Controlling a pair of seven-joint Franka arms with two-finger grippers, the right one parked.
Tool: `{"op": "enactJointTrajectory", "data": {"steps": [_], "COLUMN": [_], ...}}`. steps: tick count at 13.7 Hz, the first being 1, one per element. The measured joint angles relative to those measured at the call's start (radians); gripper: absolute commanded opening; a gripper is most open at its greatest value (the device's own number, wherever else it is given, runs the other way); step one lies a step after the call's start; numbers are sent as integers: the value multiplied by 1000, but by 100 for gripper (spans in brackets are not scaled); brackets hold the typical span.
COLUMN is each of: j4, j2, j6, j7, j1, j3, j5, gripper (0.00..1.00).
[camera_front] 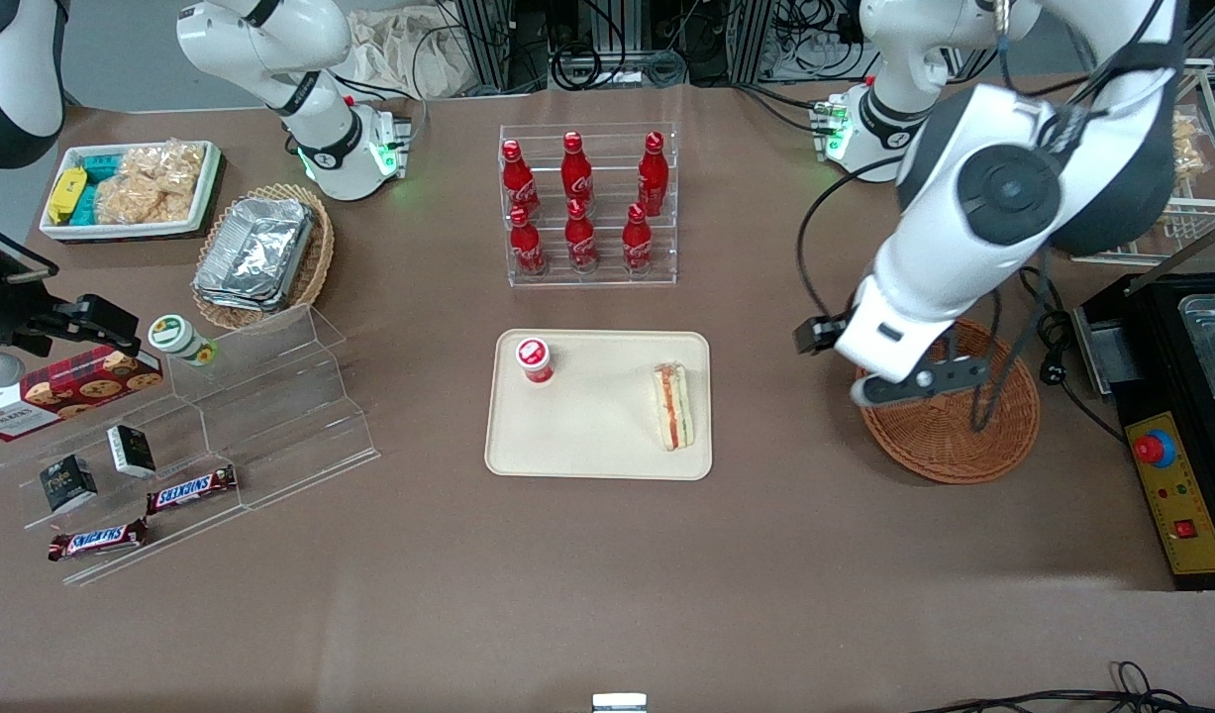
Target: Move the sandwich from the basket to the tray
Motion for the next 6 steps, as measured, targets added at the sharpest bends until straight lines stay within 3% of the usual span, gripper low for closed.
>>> {"op": "enactJointTrajectory", "data": {"steps": [3, 6], "j4": [-136, -142], "j2": [-101, -114], "j6": [28, 1], "j7": [176, 344], "j1": [96, 198], "j3": [5, 11], "j5": [-15, -15], "gripper": [100, 100]}}
